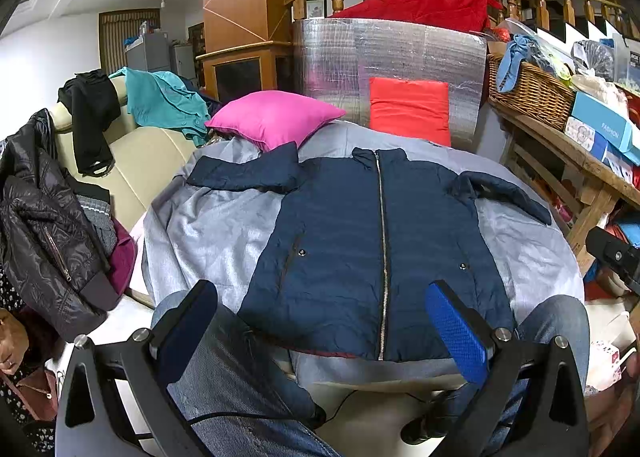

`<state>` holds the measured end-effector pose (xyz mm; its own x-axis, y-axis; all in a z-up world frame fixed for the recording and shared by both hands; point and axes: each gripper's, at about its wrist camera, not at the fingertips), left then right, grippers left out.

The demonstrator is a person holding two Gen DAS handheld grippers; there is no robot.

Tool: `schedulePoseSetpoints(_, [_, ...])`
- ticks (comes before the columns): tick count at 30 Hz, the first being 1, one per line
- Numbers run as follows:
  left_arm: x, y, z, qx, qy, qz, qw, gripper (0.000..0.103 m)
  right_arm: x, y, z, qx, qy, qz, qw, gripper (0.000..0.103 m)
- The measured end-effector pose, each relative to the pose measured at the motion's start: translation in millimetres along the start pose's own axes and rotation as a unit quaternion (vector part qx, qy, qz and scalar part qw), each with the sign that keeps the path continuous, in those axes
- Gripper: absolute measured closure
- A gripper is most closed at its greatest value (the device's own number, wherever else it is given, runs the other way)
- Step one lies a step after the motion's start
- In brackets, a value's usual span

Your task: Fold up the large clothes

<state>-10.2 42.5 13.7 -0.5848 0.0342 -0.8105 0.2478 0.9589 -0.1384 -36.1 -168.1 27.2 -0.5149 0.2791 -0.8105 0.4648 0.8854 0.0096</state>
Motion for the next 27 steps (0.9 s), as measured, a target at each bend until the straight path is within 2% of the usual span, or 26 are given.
schedulePoseSetpoints(21, [-0.2,1.5,-0.8,0.001,0.0,-0.001,1.0,0.0,1.4,2.8,0.8,-0.002,0.003,-0.001,1.0,0.0])
schedulePoseSetpoints(27, [-0.9,4.5,2.8,0.005,-0.003,-0.006,1.0,0.0,1.3,8.9,0.0,0.0,-0.004,-0.02,1.0,0.0])
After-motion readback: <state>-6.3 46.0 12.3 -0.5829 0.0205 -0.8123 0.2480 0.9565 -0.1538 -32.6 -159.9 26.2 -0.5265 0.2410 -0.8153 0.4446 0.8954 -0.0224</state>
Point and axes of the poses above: each gripper's, at about its wrist camera, not at the fingertips, and z roughly the way its jaws point, y to its left, x to its underside, and after that the axes turned 15 degrees about x, right-handed
